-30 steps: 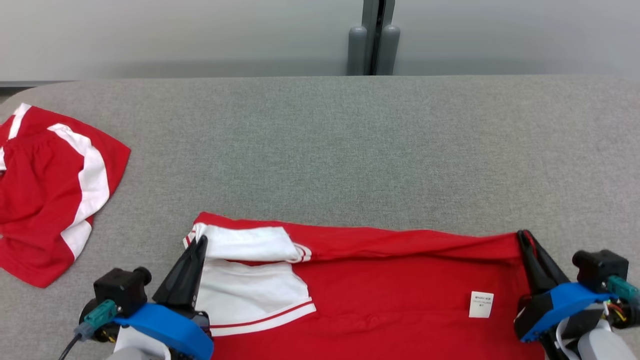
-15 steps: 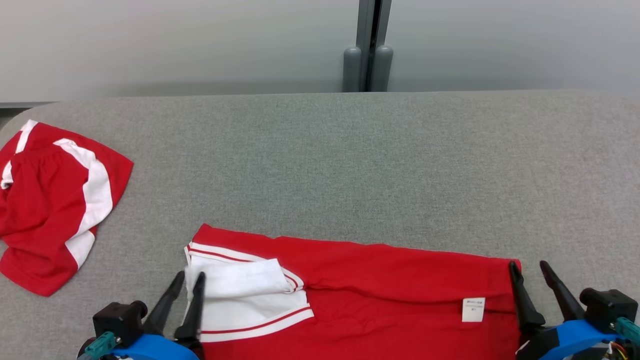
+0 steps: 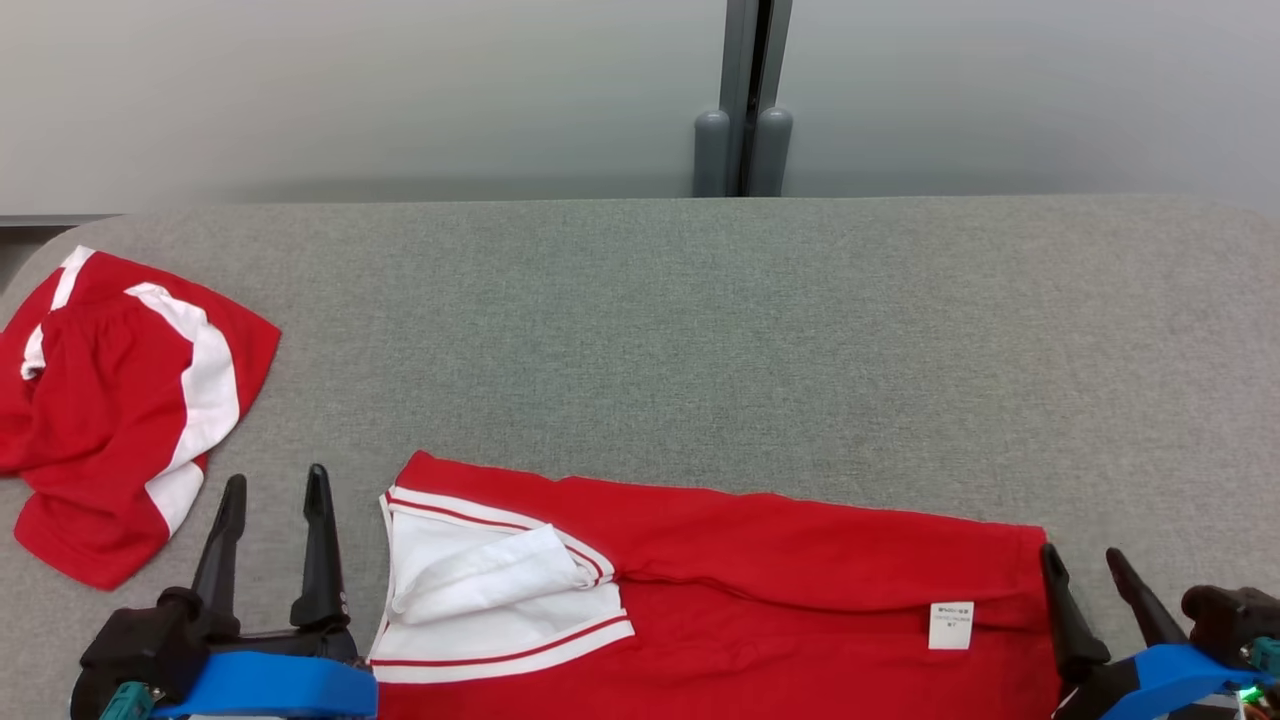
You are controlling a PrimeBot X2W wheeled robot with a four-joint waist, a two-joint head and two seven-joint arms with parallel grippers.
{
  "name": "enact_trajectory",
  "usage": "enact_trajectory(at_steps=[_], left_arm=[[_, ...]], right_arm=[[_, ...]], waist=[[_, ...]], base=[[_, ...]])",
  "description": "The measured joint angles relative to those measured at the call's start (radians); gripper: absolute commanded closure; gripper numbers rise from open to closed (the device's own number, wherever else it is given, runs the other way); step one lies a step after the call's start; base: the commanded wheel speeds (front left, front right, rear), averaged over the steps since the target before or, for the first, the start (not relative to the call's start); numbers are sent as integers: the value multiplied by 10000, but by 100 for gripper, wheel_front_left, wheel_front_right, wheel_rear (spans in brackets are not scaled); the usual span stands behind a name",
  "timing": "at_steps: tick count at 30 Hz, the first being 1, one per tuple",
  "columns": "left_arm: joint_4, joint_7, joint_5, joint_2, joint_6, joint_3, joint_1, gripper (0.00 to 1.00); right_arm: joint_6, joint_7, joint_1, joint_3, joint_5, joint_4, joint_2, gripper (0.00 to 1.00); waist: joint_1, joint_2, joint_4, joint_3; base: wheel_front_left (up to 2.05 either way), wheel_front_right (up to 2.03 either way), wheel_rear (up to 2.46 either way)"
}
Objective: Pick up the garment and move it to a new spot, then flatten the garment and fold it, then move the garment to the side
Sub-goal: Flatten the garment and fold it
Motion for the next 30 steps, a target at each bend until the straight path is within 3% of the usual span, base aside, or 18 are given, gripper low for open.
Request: enact_trajectory(at_steps=[10,17,18,20,30], left_arm=[[-268,0,2004,-1559,-777,2117,333,0],[-211,0,2855,-2004,-1175,2834,485,0],[-188,0,2932,-2044,-1210,2895,498,0],[-144,0,3033,-2125,-1290,2991,542,0],[46,0,3369,-2242,-1475,3321,558,0]], right_arm=[[0,656,3,-169,-222,838,552,0],[0,694,176,-17,-230,1264,826,0],[0,708,174,27,-222,1300,855,40],[0,742,170,77,-217,1369,876,99],[10,550,88,98,-63,1457,961,100]], waist=[[1,0,118,148],[1,0,133,147],[0,0,128,143],[0,-1,106,134],[1,0,-20,48]], base=[[0,0,0],[0,0,0],[0,0,0],[0,0,0],[0,0,0]])
